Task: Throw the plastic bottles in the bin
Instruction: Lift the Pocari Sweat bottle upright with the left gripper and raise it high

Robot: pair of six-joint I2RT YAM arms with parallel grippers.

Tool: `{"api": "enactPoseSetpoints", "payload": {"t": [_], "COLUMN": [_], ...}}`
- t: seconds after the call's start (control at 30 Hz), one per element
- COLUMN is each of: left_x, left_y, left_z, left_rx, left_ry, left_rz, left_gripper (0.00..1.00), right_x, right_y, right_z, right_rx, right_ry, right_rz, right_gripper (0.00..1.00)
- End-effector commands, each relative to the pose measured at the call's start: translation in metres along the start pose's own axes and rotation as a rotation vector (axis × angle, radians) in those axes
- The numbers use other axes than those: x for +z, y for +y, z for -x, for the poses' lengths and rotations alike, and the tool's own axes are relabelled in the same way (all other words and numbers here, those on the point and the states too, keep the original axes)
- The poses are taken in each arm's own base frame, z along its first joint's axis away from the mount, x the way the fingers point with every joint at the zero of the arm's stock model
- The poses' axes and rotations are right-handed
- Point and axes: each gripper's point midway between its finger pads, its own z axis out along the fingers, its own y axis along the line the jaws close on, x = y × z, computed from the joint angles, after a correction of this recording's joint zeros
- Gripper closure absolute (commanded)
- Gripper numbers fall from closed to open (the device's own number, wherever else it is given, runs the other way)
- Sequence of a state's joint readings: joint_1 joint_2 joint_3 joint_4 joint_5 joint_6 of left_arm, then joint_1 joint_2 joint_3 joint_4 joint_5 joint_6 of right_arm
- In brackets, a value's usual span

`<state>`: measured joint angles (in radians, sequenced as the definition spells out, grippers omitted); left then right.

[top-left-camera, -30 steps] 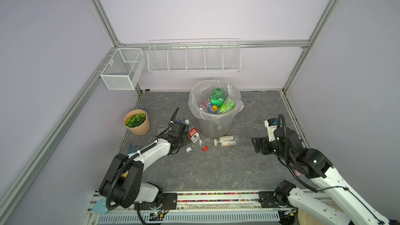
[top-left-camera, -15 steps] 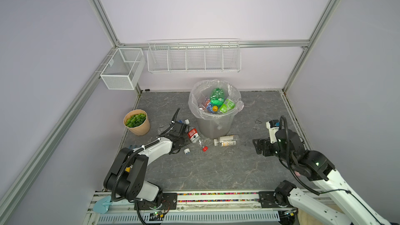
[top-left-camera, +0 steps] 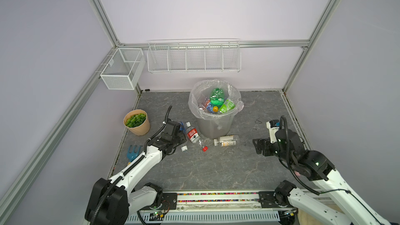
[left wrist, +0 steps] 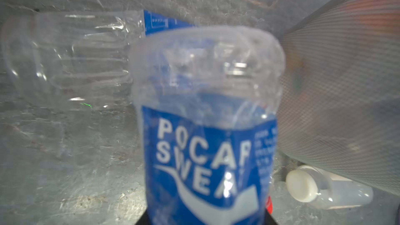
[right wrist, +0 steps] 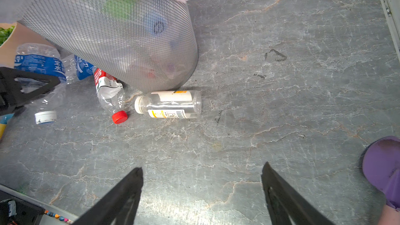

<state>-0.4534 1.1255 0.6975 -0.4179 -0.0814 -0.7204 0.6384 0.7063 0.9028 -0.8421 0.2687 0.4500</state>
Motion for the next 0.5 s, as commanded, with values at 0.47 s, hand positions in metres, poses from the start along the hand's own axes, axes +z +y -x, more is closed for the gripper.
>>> {"api": "enactPoseSetpoints", "payload": {"t": [0.47], "left_x": [-0.114], "left_y": [-0.045], "left_z": [0.073], "left_rx": [0.032], "left_ry": [-0.274], "left_rz": [-0.184], "left_gripper": [0.85], "right_x": [0.005], "right_y": [-0.006], "right_z": [-0.016], "right_rx": [0.046], "right_ry": [0.025], "right_rz": [-0.007], "right_gripper": [0.11]}}
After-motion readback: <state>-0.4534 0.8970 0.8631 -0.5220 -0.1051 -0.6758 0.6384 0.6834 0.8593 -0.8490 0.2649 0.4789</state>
